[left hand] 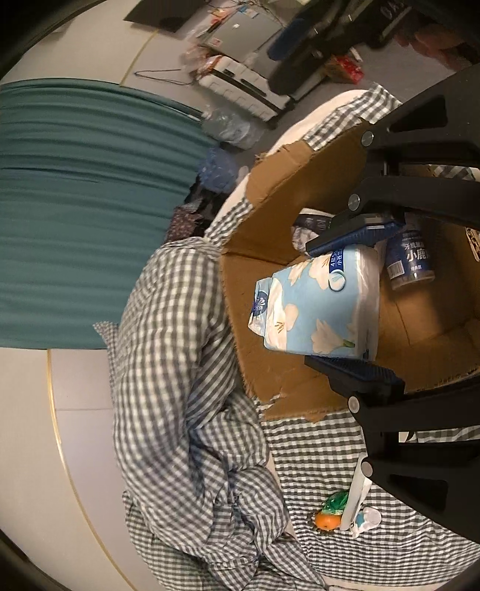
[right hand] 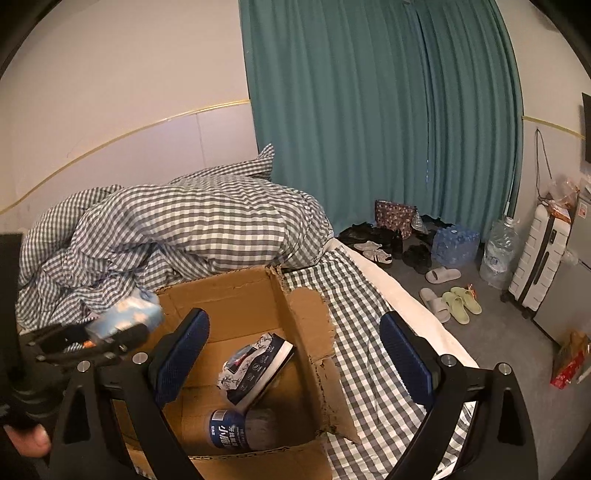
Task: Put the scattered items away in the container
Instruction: 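Carry both items to the box and release them inside, then withdraw both tools from the box back toward the sheet, then lower the right tool onto the tape roll and close on it, then lift the tape roll with right tool while left tool grasps the white toy figure, then carry tape roll and white toy to the box and release both inside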
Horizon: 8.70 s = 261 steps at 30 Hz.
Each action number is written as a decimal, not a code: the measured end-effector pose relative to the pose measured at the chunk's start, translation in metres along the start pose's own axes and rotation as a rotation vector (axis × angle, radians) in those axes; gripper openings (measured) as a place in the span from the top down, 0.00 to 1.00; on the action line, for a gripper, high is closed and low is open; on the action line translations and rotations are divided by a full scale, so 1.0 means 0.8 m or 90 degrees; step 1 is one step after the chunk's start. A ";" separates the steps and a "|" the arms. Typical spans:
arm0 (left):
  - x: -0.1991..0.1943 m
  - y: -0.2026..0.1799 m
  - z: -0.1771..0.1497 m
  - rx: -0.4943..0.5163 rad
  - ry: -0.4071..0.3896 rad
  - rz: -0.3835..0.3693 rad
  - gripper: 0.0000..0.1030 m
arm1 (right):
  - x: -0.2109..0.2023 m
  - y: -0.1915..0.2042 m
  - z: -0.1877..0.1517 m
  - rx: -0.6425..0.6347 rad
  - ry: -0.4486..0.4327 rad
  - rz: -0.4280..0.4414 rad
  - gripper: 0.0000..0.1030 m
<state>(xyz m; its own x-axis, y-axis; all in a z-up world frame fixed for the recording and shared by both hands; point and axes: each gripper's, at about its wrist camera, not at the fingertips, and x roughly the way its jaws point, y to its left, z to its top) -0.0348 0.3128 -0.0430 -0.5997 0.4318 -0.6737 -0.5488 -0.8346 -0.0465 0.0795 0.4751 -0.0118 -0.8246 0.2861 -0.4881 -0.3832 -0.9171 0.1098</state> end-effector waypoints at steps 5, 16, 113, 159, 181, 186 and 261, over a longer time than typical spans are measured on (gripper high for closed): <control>0.004 -0.006 -0.002 0.007 0.000 -0.004 0.17 | 0.002 -0.002 0.002 0.002 -0.002 -0.001 0.09; -0.014 0.005 0.001 0.003 -0.022 0.018 0.02 | -0.001 0.012 0.004 0.001 -0.004 0.000 0.04; -0.043 0.500 -0.187 -0.314 0.054 0.249 0.00 | 0.275 0.428 -0.206 -0.314 0.336 0.125 0.66; -0.144 0.421 -0.150 -0.272 -0.038 0.233 0.00 | 0.058 0.443 -0.108 -0.271 0.155 0.345 0.90; -0.016 0.426 -0.150 -0.253 0.025 0.228 0.00 | 0.035 0.332 -0.033 -0.218 0.066 0.260 0.90; 0.054 0.439 -0.164 -0.253 0.078 0.256 0.01 | 0.053 0.326 -0.024 -0.216 0.066 0.260 0.90; -0.056 0.094 -0.001 -0.039 -0.065 0.024 0.54 | 0.047 0.088 -0.031 -0.077 0.096 0.162 0.88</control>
<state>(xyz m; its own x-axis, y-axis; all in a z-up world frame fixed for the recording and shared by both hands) -0.0490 0.2308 -0.0168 -0.6775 0.4292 -0.5973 -0.4895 -0.8692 -0.0694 0.0320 0.4141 -0.0438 -0.8131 0.0072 -0.5820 -0.1127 -0.9829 0.1454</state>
